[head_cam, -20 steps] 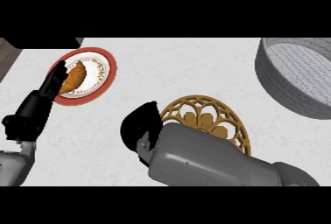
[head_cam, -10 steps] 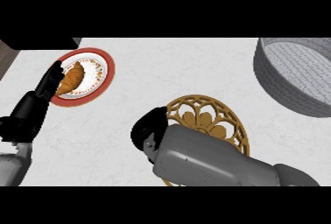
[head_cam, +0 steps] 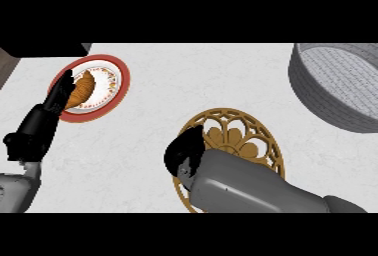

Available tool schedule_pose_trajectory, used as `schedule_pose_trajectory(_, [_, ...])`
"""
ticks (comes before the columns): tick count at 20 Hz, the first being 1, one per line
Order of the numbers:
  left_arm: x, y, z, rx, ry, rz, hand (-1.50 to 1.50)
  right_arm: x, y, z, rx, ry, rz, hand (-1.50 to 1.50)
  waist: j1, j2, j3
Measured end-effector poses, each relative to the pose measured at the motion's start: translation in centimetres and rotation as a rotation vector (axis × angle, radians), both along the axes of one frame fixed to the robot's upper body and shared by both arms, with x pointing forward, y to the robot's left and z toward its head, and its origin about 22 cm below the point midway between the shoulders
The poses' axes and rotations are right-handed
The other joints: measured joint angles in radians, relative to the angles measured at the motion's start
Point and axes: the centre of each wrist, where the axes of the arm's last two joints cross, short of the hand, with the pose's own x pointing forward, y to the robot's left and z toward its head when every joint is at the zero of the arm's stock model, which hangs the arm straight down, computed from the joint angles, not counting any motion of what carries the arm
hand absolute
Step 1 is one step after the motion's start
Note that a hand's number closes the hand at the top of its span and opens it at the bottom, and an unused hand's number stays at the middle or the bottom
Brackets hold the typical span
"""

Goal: Pick the sweet potato from the placemat and place it in the basket

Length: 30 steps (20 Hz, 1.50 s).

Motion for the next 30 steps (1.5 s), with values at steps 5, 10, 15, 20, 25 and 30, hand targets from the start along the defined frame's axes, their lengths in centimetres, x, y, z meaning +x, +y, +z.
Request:
schedule_pose_trajectory(5, [-0.3,0.0,0.0,0.001,-0.004,-0.010,0.00,-0.4,-1.6,-0.2,-0.007,-0.016,0.008,-1.50,0.008,0.002,0.000])
schedule_pose_trajectory(10, [-0.3,-0.8,0.3,-0.005,-0.005,-0.011,0.00,-1.3,-2.6,-1.2,-0.020,-0.035,0.003,-1.50,0.011,0.003,0.001])
schedule_pose_trajectory(15, [-0.1,-1.0,0.7,-0.002,-0.002,-0.016,0.00,-1.9,-3.9,-1.6,-0.013,-0.043,-0.010,-1.50,0.012,0.004,0.001])
schedule_pose_trajectory(20, [0.4,-0.5,0.5,-0.001,-0.001,-0.017,0.00,-2.0,-4.5,-1.7,-0.009,-0.039,-0.023,-1.50,0.014,0.005,0.001])
schedule_pose_trajectory(25, [0.4,-0.7,0.2,-0.002,-0.004,-0.017,0.00,-2.5,-5.6,-2.4,-0.033,-0.056,-0.044,-1.50,0.015,0.004,0.001])
schedule_pose_trajectory(30, [0.0,-0.5,0.0,0.001,-0.004,-0.017,0.00,-2.6,-5.8,-2.8,-0.046,-0.066,-0.068,-1.50,0.018,0.004,0.000])
